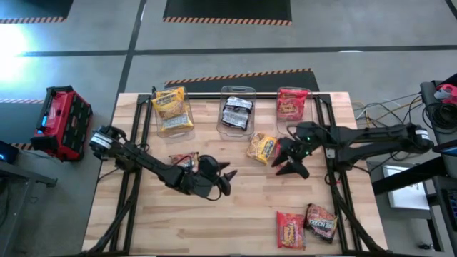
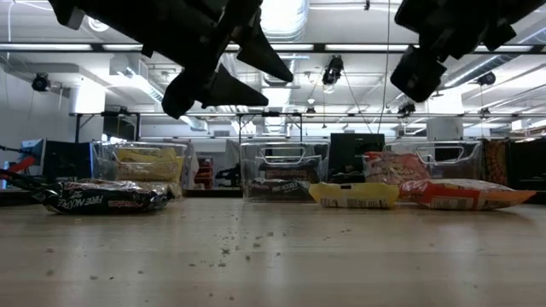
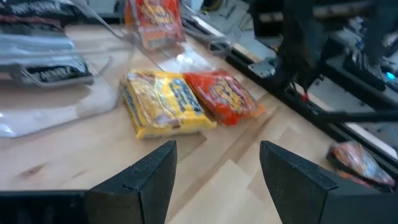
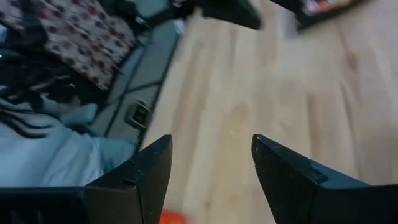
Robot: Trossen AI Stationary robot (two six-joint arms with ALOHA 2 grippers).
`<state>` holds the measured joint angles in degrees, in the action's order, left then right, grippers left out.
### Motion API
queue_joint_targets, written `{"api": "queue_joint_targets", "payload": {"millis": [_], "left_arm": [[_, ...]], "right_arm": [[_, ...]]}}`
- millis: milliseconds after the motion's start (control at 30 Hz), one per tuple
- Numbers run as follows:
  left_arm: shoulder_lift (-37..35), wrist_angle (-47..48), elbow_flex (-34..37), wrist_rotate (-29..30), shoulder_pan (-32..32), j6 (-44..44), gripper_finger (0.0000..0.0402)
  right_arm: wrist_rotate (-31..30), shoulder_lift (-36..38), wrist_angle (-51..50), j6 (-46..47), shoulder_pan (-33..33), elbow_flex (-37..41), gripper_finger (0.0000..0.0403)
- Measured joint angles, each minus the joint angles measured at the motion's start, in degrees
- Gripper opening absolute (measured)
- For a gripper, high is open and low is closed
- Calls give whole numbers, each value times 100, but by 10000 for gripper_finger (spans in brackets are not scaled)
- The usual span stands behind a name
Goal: Sort Maruchan noodles
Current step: Put the black noodle pack into the middle transparent bin
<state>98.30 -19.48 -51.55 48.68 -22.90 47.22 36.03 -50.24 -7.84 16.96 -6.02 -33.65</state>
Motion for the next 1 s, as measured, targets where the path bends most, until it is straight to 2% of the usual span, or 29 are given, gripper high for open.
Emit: {"api": "queue_joint_targets", "payload": {"millis": [100, 267, 367, 467, 567, 700, 833, 1000], "left_arm": [[0, -112, 0, 206, -15, 0, 213], [78, -452, -6, 335, -148, -33, 213], [326, -817, -8, 332, -286, -161, 213], [641, -1150, -17, 329, -376, -170, 213], [968, -1524, -80, 334, -384, -170, 213], [1316, -1600, -283, 256, -332, -173, 213], [1458, -1610, -496, 138, -281, -311, 213], [1486, -1617, -759, 130, -271, -807, 213]], "right_arm": [[-8, -19, 591, 130, 222, 194, 210], [-8, -152, 727, 4, 578, 483, 210], [-1, -294, 666, 670, 838, 586, 210], [225, -381, 435, 1710, 1133, 532, 210], [422, -376, 30, 1978, 1509, 364, 210], [-25, -404, -728, 2448, 2081, 286, 206], [-31, -522, -1504, 3178, 2589, 295, 197], [-63, -638, -1530, 3642, 3207, 291, 185]]}}
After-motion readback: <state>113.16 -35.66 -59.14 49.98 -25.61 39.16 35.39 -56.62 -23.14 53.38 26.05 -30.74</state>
